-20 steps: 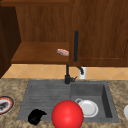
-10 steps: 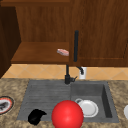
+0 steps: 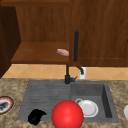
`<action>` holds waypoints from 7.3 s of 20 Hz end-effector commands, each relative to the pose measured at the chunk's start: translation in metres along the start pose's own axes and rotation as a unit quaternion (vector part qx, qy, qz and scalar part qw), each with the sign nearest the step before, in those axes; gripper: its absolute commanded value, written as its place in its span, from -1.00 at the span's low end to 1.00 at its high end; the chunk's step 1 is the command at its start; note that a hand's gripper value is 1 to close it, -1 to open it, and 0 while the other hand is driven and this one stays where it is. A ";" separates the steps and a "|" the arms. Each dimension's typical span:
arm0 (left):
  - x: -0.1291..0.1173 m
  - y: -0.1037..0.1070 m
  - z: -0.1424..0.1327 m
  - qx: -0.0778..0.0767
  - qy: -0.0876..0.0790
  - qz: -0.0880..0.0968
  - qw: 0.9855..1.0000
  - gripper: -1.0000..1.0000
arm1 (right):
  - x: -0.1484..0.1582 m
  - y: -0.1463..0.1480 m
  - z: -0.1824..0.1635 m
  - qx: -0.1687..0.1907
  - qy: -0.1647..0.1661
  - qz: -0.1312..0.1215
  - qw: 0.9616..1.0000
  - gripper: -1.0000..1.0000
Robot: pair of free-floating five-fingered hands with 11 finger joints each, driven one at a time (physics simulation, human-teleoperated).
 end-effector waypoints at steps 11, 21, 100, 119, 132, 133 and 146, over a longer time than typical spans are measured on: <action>0.000 0.000 0.000 0.000 0.000 0.000 1.000 0.00 | -0.008 -0.034 -0.037 -0.018 -0.028 -0.035 0.999 -1.00; 0.000 0.000 0.000 0.000 0.000 0.000 1.000 0.00 | -0.013 -0.038 -0.050 -0.031 -0.017 -0.035 0.999 -1.00; 0.000 0.000 0.000 0.000 0.000 0.000 1.000 0.00 | 0.006 -0.025 -0.084 -0.164 0.175 -0.199 0.950 1.00; 0.000 0.000 0.000 0.000 0.000 0.000 1.000 0.00 | 0.107 -0.036 0.034 -0.184 0.166 -0.169 0.954 1.00; 0.000 0.000 0.000 0.000 0.000 0.000 1.000 0.00 | 0.178 -0.011 0.090 -0.192 0.163 -0.164 0.954 1.00; 0.000 0.000 0.000 0.000 0.000 0.000 1.000 0.00 | 0.181 -0.008 0.093 -0.192 0.159 -0.162 0.955 1.00; 0.000 0.000 0.000 0.000 0.000 0.000 1.000 0.00 | 0.238 0.029 0.125 -0.165 0.159 -0.143 0.963 1.00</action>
